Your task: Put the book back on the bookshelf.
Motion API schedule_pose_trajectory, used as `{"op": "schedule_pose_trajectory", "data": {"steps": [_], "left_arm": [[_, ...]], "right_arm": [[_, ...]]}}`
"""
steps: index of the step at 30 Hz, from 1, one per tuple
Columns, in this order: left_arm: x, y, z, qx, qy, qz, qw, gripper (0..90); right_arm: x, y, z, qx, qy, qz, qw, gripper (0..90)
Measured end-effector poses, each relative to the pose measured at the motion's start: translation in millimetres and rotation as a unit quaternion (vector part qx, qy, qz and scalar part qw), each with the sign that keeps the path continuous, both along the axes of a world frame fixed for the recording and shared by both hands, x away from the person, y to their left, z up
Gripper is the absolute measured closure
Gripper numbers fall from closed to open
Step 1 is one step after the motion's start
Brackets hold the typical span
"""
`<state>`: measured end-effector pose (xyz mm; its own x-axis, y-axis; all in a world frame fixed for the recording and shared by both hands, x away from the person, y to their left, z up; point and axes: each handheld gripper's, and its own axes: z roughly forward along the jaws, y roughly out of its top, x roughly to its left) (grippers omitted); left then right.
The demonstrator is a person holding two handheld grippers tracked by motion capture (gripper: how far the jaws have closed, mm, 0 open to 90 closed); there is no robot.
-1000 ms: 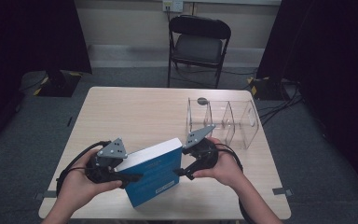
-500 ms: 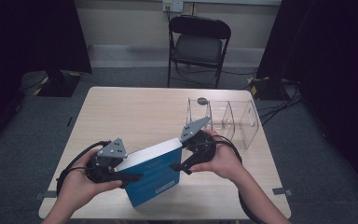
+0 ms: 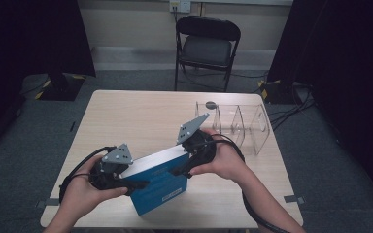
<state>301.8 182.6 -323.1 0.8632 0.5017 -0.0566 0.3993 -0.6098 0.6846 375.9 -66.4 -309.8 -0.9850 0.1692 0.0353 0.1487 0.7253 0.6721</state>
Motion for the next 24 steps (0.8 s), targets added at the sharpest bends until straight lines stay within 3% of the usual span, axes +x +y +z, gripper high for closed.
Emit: {"op": "schedule_pose_trajectory", "data": {"steps": [7, 9, 17, 24], "left_arm": [[0.2, 1.1, 0.0, 0.002, 0.002, 0.001, 1.0000, 49.5], [0.4, 1.1, -1.5, -0.007, 0.002, 0.000, 1.0000, 49.5], [1.0, 2.1, 0.0, 0.011, 0.001, -0.001, 0.9999, 49.7], [0.6, 0.7, -3.3, 0.001, 0.001, 0.005, 1.0000, 49.7]], "right_arm": [[-1.7, 7.7, 4.1, -0.006, -0.005, 0.013, 0.9999, 21.3], [-1.6, 8.5, 4.3, -0.005, -0.004, 0.014, 0.9999, 21.3], [-1.0, 14.3, 4.5, 0.000, 0.000, 0.021, 0.9998, 21.2], [1.1, 12.7, 2.9, 0.010, 0.001, 0.032, 0.9994, 23.0]]}}
